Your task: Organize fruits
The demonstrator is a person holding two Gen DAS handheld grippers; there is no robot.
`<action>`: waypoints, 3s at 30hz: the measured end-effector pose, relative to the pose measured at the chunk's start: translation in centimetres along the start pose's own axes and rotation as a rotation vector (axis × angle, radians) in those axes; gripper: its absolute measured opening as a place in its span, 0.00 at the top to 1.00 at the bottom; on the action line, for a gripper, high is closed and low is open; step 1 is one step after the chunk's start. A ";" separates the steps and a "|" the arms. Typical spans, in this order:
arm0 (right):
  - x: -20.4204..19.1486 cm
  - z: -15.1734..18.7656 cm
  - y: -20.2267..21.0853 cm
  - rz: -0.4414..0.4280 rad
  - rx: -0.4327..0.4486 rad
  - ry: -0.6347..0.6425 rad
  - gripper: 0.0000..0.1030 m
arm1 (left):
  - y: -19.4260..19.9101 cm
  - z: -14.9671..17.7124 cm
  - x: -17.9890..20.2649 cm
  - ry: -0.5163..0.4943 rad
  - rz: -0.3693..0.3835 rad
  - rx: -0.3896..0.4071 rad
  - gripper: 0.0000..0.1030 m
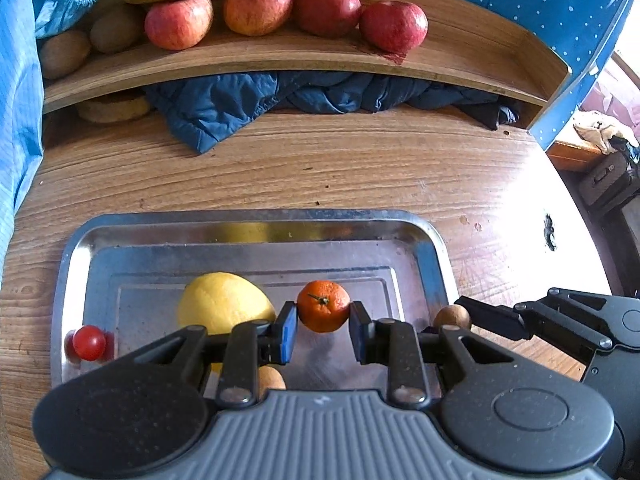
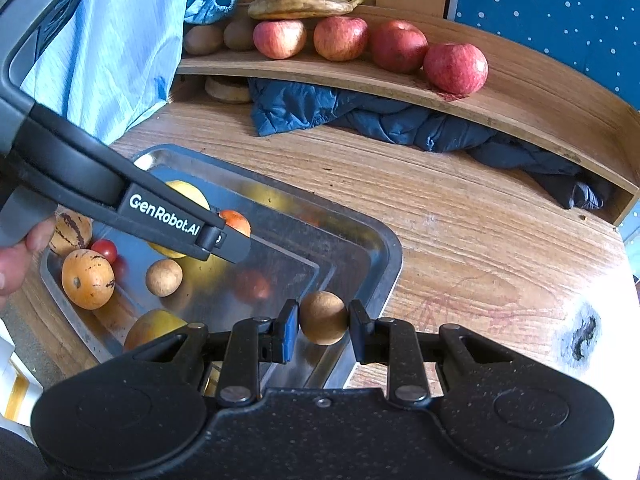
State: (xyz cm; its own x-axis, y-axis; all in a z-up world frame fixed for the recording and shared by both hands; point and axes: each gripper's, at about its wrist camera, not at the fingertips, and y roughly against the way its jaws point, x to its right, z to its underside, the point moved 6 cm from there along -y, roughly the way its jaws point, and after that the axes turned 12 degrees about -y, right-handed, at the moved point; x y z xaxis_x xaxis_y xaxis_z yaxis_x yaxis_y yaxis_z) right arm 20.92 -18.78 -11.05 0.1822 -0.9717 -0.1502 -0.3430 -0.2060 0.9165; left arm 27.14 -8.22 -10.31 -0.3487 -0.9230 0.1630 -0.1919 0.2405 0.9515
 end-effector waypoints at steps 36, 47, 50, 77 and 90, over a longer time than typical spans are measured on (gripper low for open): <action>-0.2 0.4 -0.1 0.019 -0.014 -0.006 0.72 | -0.6 1.0 0.7 -0.030 0.037 -0.038 0.71; -0.1 0.1 0.5 0.034 0.008 -0.012 0.69 | -0.1 0.9 0.8 -0.029 0.041 -0.026 0.64; 0.2 0.0 0.7 0.044 0.017 -0.024 0.63 | 0.2 0.9 0.8 -0.027 0.041 -0.018 0.59; 0.0 -3.6 1.9 0.113 0.146 -0.079 0.11 | 5.1 -0.9 -2.7 0.027 -0.068 0.133 0.12; -1.4 -5.6 2.3 0.125 0.197 -0.086 0.02 | 8.2 -0.3 -7.7 0.064 -0.250 0.227 0.00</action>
State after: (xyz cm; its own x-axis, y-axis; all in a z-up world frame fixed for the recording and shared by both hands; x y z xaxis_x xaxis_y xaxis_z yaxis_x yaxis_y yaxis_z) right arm 25.08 -17.26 -6.65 0.0507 -0.9956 -0.0794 -0.5327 -0.0942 0.8410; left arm 28.53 0.76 -3.71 -0.2080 -0.9771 -0.0451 -0.4657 0.0584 0.8830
